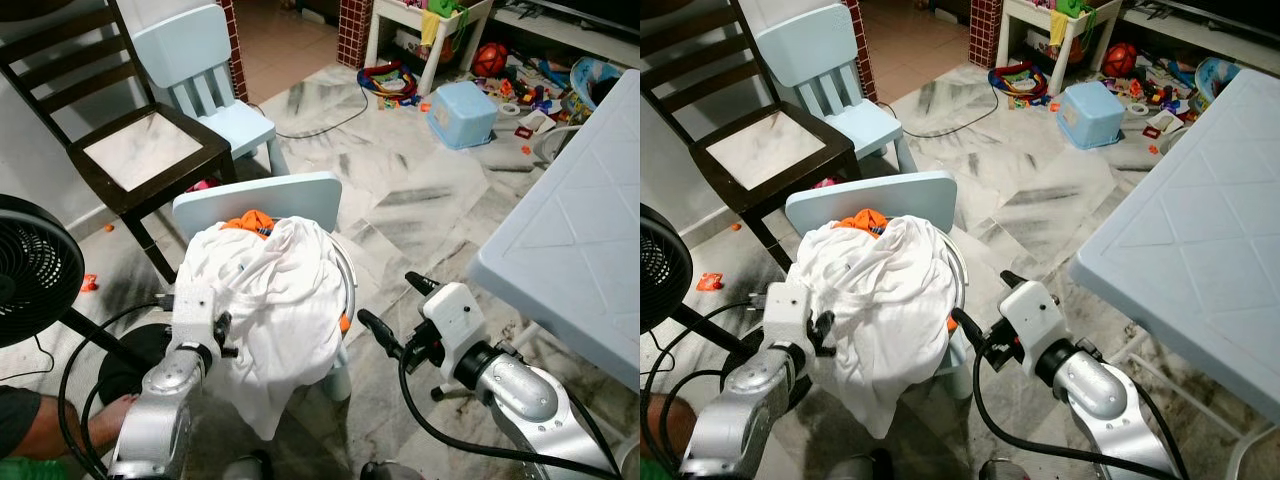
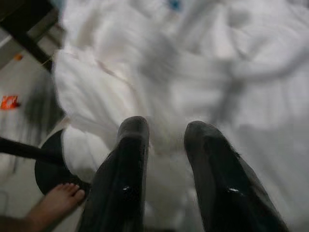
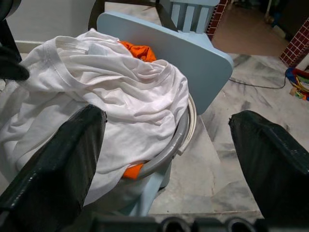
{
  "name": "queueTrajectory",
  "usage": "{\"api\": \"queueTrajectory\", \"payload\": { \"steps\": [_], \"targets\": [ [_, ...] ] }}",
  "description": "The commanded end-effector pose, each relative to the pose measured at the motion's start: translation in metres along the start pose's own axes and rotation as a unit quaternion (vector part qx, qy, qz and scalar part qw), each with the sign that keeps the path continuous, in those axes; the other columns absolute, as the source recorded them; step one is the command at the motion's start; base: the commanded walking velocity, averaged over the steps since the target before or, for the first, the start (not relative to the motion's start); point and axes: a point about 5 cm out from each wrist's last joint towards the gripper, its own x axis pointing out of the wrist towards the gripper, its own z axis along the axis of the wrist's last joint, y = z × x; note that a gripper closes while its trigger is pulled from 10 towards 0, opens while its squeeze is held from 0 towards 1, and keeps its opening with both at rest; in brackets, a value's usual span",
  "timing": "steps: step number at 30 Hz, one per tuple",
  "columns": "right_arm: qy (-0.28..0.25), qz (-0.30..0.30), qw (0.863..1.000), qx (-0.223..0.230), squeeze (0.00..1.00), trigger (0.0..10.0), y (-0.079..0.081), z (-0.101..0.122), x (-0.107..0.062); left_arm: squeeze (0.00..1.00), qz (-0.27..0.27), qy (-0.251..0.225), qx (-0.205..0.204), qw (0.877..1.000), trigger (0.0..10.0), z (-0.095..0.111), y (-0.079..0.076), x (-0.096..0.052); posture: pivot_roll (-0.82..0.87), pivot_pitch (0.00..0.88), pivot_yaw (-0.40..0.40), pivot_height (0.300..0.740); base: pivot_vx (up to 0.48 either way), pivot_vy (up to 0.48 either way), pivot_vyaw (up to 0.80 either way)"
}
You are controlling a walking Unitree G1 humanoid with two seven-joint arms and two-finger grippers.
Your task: Hang hanger
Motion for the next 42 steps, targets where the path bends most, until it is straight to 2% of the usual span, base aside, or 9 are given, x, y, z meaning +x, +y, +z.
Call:
{"api": "queueTrajectory", "payload": {
  "steps": [1, 5, 11, 14, 25, 26, 27, 37, 42],
  "targets": [
    [0.004, 0.001, 1.0, -0.004, 0.0, 10.0, 0.0, -0.002, 0.0, 1.0, -0.014, 0.006, 0.029, 0.999, 10.0, -0.004, -0.003, -0.006, -0.07, 0.153, -0.006, 0.74, 0.0, 0.0, 0.0],
    [0.003, 0.007, 1.0, -0.008, 0.0, 10.0, 0.003, -0.002, 0.002, 1.0, -0.028, -0.003, 0.065, 0.998, 10.0, 0.001, -0.005, -0.008, -0.06, 0.156, -0.007, 0.74, 0.0, 0.0, 0.0],
    [0.002, 0.005, 1.0, -0.01, 0.0, 10.0, 0.002, -0.003, 0.003, 1.0, -0.042, -0.004, 0.068, 0.997, 10.0, 0.008, -0.008, -0.004, -0.07, 0.155, 0.001, 0.74, 0.0, 0.0, 0.0],
    [0.002, 0.003, 1.0, -0.01, 0.0, 10.0, 0.002, -0.003, 0.002, 1.0, -0.046, -0.007, 0.09, 0.995, 10.0, 0.011, -0.006, 0.001, -0.07, 0.154, 0.004, 0.74, 0.0, 0.0, 0.0],
    [0.001, 0.004, 1.0, -0.012, 0.0, 10.0, 0.004, -0.003, 0.002, 1.0, -0.053, 0.027, 0.09, 0.994, 10.0, 0.002, 0.002, 0.019, -0.07, 0.156, 0.006, 0.74, 0.0, 0.0, 0.0],
    [0.002, 0.004, 1.0, -0.013, 0.0, 10.0, 0.004, -0.003, 0.002, 0.93, -0.054, 0.029, 0.091, 0.994, 10.0, 0.001, 0.003, 0.021, -0.07, 0.156, 0.006, 0.74, 0.0, 0.0, 0.0],
    [0.002, 0.004, 1.0, -0.014, 0.0, 10.0, 0.004, -0.003, 0.002, 0.0, -0.054, 0.033, 0.092, 0.994, 10.0, -0.001, 0.005, 0.023, -0.07, 0.156, 0.006, 0.74, 0.0, 0.0, 0.0],
    [0.007, 0.005, 1.0, -0.016, 0.0, 10.0, 0.006, -0.005, 0.0, 0.0, -0.03, 0.047, 0.104, 0.993, 10.0, -0.012, 0.022, 0.028, -0.08, 0.162, 0.007, 0.74, 0.0, 0.0, 0.0],
    [0.006, 0.008, 1.0, -0.018, 0.0, 10.0, 0.006, -0.004, 0.001, 0.0, -0.02, 0.024, 0.117, 0.993, 10.0, -0.002, 0.024, 0.03, -0.08, 0.164, 0.004, 0.74, 0.0, 0.0, 0.0]
  ]
}}
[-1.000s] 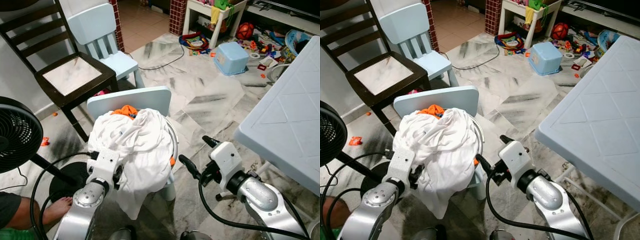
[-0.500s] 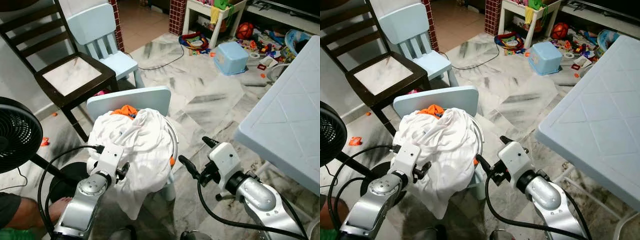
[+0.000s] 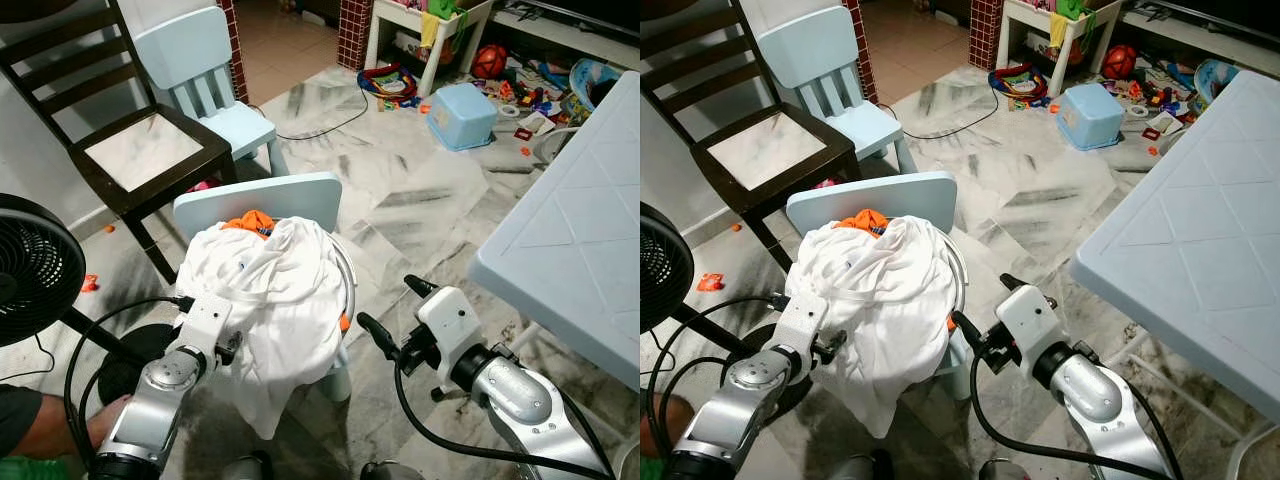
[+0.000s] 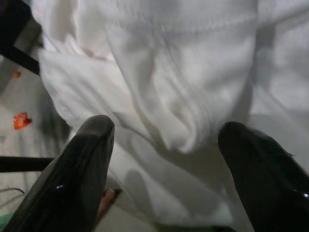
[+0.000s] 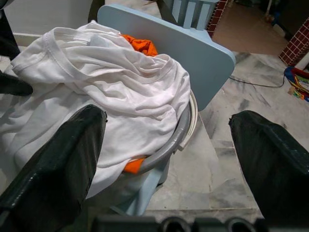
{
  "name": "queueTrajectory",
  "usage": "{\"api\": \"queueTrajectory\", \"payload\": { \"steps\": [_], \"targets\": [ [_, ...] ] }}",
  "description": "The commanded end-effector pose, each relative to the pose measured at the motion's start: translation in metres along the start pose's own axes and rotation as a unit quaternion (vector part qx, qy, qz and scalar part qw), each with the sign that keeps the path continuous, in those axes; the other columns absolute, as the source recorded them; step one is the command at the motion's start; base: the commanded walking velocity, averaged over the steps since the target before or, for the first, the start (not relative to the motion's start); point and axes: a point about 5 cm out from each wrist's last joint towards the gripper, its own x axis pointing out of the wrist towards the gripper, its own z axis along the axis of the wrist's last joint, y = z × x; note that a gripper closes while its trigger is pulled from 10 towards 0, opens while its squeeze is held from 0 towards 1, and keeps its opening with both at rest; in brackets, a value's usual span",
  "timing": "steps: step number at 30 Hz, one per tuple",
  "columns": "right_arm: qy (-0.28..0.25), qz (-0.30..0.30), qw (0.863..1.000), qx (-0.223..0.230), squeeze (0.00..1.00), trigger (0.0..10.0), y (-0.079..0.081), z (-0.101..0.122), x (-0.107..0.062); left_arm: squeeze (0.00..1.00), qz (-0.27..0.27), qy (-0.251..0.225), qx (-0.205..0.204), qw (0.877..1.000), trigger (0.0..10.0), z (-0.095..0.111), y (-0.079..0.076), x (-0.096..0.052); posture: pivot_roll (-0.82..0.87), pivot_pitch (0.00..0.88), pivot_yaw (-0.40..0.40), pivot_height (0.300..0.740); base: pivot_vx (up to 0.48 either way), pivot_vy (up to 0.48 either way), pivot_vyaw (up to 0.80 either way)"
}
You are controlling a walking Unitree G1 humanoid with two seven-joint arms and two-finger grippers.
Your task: Hang hanger
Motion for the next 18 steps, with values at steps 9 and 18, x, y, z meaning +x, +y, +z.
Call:
{"api": "queueTrajectory", "payload": {
  "steps": [9, 18],
  "targets": [
    [-0.004, 0.005, 1.0, -0.012, 0.0, 10.0, -0.002, 0.002, -0.002, 0.0, -0.004, -0.047, -0.037, 0.998, 10.0, 0.025, -0.009, -0.007, -0.08, 0.164, 0.004, 0.74, 0.0, 0.0, 0.0],
    [-0.004, 0.009, 1.0, -0.012, 0.0, 10.0, 0.002, 0.001, 0.0, 1.0, -0.009, -0.038, -0.062, 0.997, 10.0, 0.022, -0.02, -0.014, -0.07, 0.16, 0.003, 0.74, 0.0, 0.0, 0.0]
  ]
}}
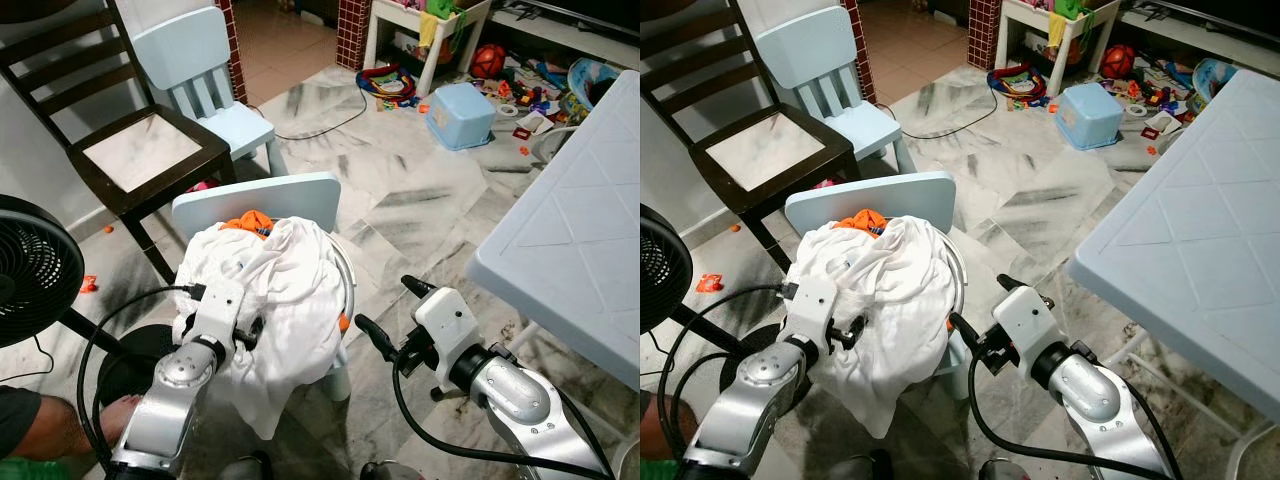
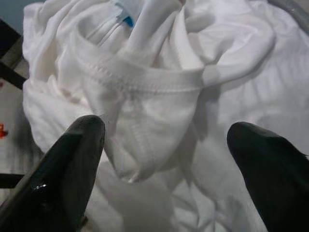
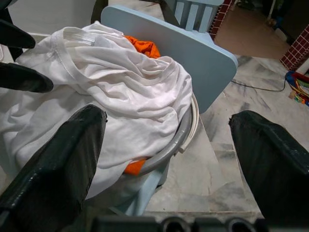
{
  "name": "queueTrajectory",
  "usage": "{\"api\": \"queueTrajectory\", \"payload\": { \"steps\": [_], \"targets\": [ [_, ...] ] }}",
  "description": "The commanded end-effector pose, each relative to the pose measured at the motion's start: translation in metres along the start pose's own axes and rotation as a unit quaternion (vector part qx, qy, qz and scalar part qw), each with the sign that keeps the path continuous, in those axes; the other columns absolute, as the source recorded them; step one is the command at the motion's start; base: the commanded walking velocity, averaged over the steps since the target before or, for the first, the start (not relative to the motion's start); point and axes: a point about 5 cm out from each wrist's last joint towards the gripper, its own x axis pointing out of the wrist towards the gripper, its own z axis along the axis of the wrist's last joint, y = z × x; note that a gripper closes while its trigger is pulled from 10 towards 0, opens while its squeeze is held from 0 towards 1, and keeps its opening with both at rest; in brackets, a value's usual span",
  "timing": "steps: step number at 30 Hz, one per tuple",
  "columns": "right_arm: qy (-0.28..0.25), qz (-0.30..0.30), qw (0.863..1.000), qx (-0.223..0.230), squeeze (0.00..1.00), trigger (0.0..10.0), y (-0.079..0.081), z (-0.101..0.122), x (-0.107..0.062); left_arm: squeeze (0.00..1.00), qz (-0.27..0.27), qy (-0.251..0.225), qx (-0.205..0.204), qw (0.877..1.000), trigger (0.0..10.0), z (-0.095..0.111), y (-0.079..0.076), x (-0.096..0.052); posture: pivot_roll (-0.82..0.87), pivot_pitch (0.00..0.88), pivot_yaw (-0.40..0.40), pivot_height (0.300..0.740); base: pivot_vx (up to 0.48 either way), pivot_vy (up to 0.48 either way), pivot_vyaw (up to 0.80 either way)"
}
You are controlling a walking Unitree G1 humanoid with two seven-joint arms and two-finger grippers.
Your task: Hang hanger
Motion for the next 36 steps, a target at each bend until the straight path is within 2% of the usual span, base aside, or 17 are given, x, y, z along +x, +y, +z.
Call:
{"api": "queueTrajectory", "payload": {
  "steps": [1, 7, 11, 16, 17, 18, 19, 20, 22, 23, 26, 27, 28, 31, 33, 36],
  "targets": [
    [-0.001, 0.007, 1.0, -0.004, 0.0, 10.0, 0.001, 0.0, -0.001, 0.0, 0.009, 0.009, -0.009, 1.0, 10.0, 0.001, 0.002, 0.0, -0.08, 0.159, 0.003, 0.74, 0.0, 0.0, 0.0],
    [0.0, 0.001, 1.0, -0.006, 0.0, 10.0, -0.003, -0.001, -0.002, 0.0, 0.009, 0.019, -0.001, 1.0, 10.0, -0.003, 0.007, 0.001, -0.07, 0.158, 0.006, 0.74, 0.0, 0.0, 0.0],
    [-0.001, 0.005, 1.0, -0.004, 0.0, 10.0, 0.002, -0.001, -0.001, 0.0, 0.012, 0.034, 0.005, 0.999, 10.0, -0.008, 0.016, 0.01, -0.08, 0.159, 0.006, 0.74, 0.0, 0.0, 0.0],
    [-0.002, 0.008, 1.0, -0.004, 0.0, 10.0, 0.002, 0.0, -0.002, 0.0, 0.012, 0.038, -0.001, 0.999, 10.0, -0.009, 0.017, 0.017, -0.08, 0.158, 0.005, 0.74, 0.0, 0.0, 0.0],
    [-0.004, 0.018, 1.0, 0.0, 0.0, 10.0, 0.002, 0.0, -0.003, 0.0, 0.012, 0.037, -0.002, 0.999, 4.7, -0.009, 0.017, 0.02, -0.09, 0.158, 0.003, 0.74, 0.0, 0.0, 0.0],
    [-0.005, 0.022, 1.0, 0.001, 0.0, 10.0, 0.002, 0.001, -0.003, 0.0, 0.012, 0.036, -0.003, 0.999, 4.7, -0.009, 0.017, 0.021, -0.09, 0.158, 0.003, 0.74, 0.0, 0.0, 0.0],
    [-0.007, 0.028, 1.0, 0.004, 0.0, 10.0, 0.003, 0.001, -0.003, 0.0, 0.011, 0.035, -0.003, 0.999, 3.6, -0.009, 0.017, 0.022, -0.09, 0.158, 0.003, 0.74, 0.0, 0.0, 0.0],
    [-0.008, 0.031, 0.999, 0.006, 0.0, 10.0, 0.003, 0.002, -0.004, 0.0, 0.011, 0.033, -0.003, 0.999, 3.6, -0.009, 0.017, 0.022, -0.09, 0.159, 0.003, 0.74, 0.0, 0.0, 0.0],
    [-0.009, 0.038, 0.999, 0.005, 0.0, 10.0, 0.004, 0.002, -0.005, 0.0, 0.009, 0.025, -0.001, 1.0, 0.0, -0.006, 0.015, 0.024, -0.09, 0.159, 0.002, 0.74, 0.0, 0.0, 0.0],
    [-0.008, 0.037, 0.999, 0.005, 0.0, 10.0, 0.004, 0.002, -0.005, 0.0, 0.007, 0.023, -0.002, 1.0, 0.4, -0.006, 0.014, 0.024, -0.09, 0.159, 0.002, 0.74, 0.0, 0.0, 0.0],
    [-0.006, 0.034, 0.999, 0.005, 0.0, 10.0, 0.004, 0.002, -0.006, 0.0, -0.006, 0.02, -0.002, 1.0, 0.1, -0.005, 0.007, 0.024, -0.09, 0.161, 0.002, 0.74, 0.0, 0.0, 0.0],
    [-0.006, 0.035, 0.999, 0.005, 0.0, 10.0, 0.005, 0.001, -0.005, 0.0, -0.007, 0.021, -0.002, 1.0, 1.3, -0.006, 0.006, 0.024, -0.09, 0.162, 0.003, 0.74, 0.0, 0.0, 0.0],
    [-0.006, 0.035, 0.999, 0.005, 0.0, 10.0, 0.006, 0.001, -0.005, 0.0, -0.008, 0.022, -0.002, 1.0, 1.4, -0.007, 0.005, 0.025, -0.09, 0.162, 0.003, 0.74, 0.0, 0.0, 0.0],
    [-0.006, 0.038, 0.999, 0.006, 0.0, 10.0, 0.007, 0.001, -0.005, 0.0, -0.008, 0.021, -0.002, 1.0, 1.0, -0.008, 0.006, 0.026, -0.09, 0.164, 0.003, 0.74, 0.0, 0.0, 0.0],
    [-0.005, 0.039, 0.999, 0.005, 0.0, 10.0, 0.008, 0.001, -0.005, 0.0, -0.006, 0.024, 0.0, 1.0, 0.2, -0.009, 0.008, 0.027, -0.09, 0.167, 0.004, 0.74, 0.0, 0.0, 0.0],
    [-0.003, 0.039, 0.999, 0.004, 0.0, 10.0, 0.008, 0.0, -0.006, 0.0, -0.001, 0.029, 0.003, 1.0, 0.1, -0.011, 0.012, 0.028, -0.09, 0.167, 0.004, 0.74, 0.0, 0.0, 0.0]
  ]
}}
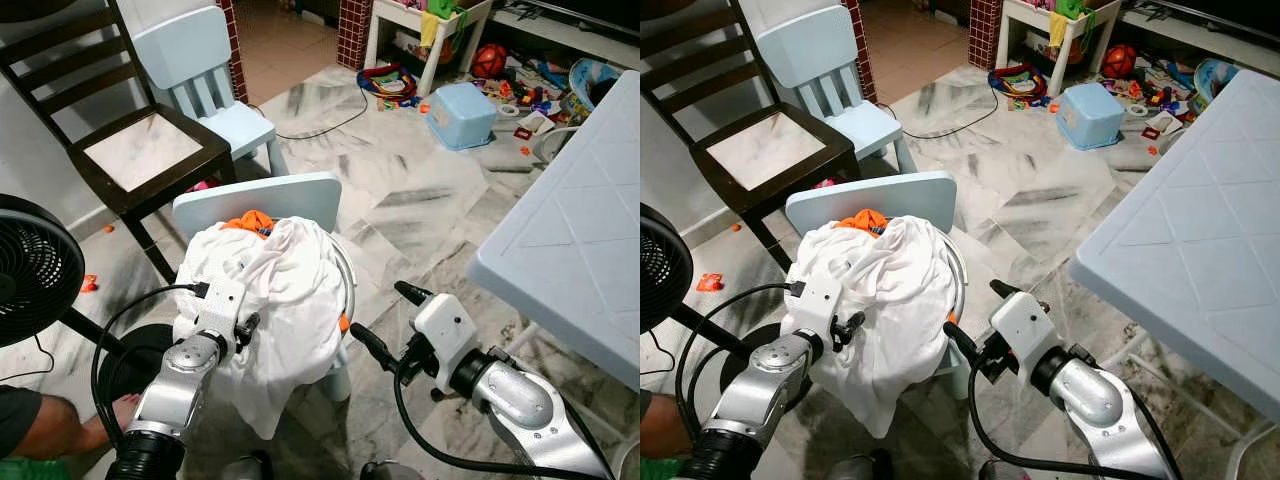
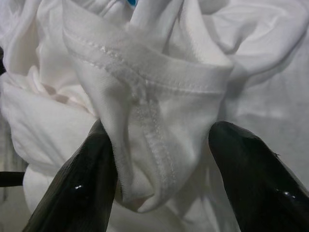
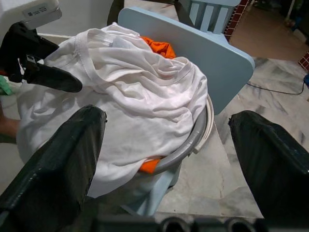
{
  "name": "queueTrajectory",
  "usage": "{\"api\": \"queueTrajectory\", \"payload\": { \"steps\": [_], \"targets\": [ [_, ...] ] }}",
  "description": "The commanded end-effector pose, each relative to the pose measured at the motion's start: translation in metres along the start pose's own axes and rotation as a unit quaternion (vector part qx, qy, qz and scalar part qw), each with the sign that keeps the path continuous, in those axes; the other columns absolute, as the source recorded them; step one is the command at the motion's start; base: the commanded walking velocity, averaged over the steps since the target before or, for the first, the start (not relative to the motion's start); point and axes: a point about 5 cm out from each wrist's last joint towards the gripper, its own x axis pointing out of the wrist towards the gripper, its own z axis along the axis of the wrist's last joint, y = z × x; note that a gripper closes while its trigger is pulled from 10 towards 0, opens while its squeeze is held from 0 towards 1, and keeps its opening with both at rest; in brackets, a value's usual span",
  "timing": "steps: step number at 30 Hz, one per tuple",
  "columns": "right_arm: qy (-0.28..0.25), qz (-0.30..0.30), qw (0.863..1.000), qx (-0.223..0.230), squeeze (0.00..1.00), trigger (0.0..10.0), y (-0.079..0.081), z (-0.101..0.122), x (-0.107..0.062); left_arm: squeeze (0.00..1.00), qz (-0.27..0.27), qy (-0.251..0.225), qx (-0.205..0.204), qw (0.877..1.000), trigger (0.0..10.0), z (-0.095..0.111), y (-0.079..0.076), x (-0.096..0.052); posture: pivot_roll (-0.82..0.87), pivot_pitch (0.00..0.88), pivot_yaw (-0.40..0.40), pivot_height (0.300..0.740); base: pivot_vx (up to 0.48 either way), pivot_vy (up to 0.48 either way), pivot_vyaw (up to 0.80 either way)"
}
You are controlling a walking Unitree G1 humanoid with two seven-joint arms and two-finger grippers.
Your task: Hang hanger
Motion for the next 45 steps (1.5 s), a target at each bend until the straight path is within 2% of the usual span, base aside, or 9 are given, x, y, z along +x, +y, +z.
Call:
{"api": "queueTrajectory", "payload": {
  "steps": [1, 22, 31, 34, 36, 40, 42, 44, 45],
  "targets": [
    [-0.002, 0.005, 1.0, -0.003, 0.0, 10.0, 0.003, 0.002, -0.002, 0.0, 0.006, 0.007, 0.004, 1.0, 0.2, -0.003, 0.005, 0.0, -0.09, 0.168, 0.005, 0.74, 0.0, 0.0, 0.0],
    [0.002, 0.002, 1.0, -0.005, 0.0, 10.0, 0.002, 0.0, -0.001, 0.0, 0.02, -0.024, 0.009, 0.999, 0.0, 0.0, 0.012, 0.008, -0.1, 0.163, 0.002, 0.74, 0.0, 0.0, 0.0],
    [0.0, 0.0, 1.0, -0.001, 0.0, 10.0, 0.001, 0.001, -0.001, 0.0, 0.03, -0.087, -0.005, 0.996, 0.0, 0.015, 0.011, 0.005, -0.1, 0.163, 0.001, 0.74, 0.0, 0.0, 0.0],
    [0.0, 0.0, 1.0, -0.001, 0.0, 10.0, 0.001, 0.0, -0.002, 0.0, 0.03, -0.144, 0.003, 0.989, 0.0, 0.027, 0.008, -0.002, -0.1, 0.163, 0.001, 0.74, 0.0, 0.0, 0.0],
    [0.0, 0.0, 1.0, -0.001, 0.0, 10.0, 0.0, 0.0, -0.002, 0.0, 0.02, -0.188, 0.026, 0.982, 0.0, 0.036, 0.005, -0.01, -0.09, 0.161, -0.001, 0.74, 0.0, 0.0, 0.0],
    [-0.001, 0.0, 1.0, 0.0, 0.0, 10.0, 0.0, 0.0, 0.0, 0.0, 0.002, -0.251, 0.026, 0.968, 0.0, 0.052, -0.004, -0.026, -0.08, 0.158, -0.003, 0.74, 0.0, 0.0, 0.0],
    [-0.002, 0.0, 1.0, 0.001, 0.0, 10.0, 0.0, 0.0, 0.002, 0.0, 0.03, -0.309, 0.061, 0.949, 0.0, 0.063, -0.005, -0.042, -0.06, 0.15, -0.007, 0.74, 0.0, 0.0, 0.0],
    [-0.002, 0.0, 1.0, 0.004, 0.0, 10.0, 0.001, -0.002, 0.003, 0.0, 0.031, -0.35, 0.082, 0.933, 0.0, 0.07, -0.015, -0.058, -0.06, 0.141, -0.013, 0.74, 0.0, 0.0, 0.0],
    [-0.002, 0.0, 1.0, 0.004, 0.0, 10.0, 0.001, -0.002, 0.003, 0.0, 0.031, -0.35, 0.082, 0.933, 0.0, 0.07, -0.015, -0.058, -0.06, 0.141, -0.013, 0.74, 0.0, 0.0, 0.0]
  ]
}}
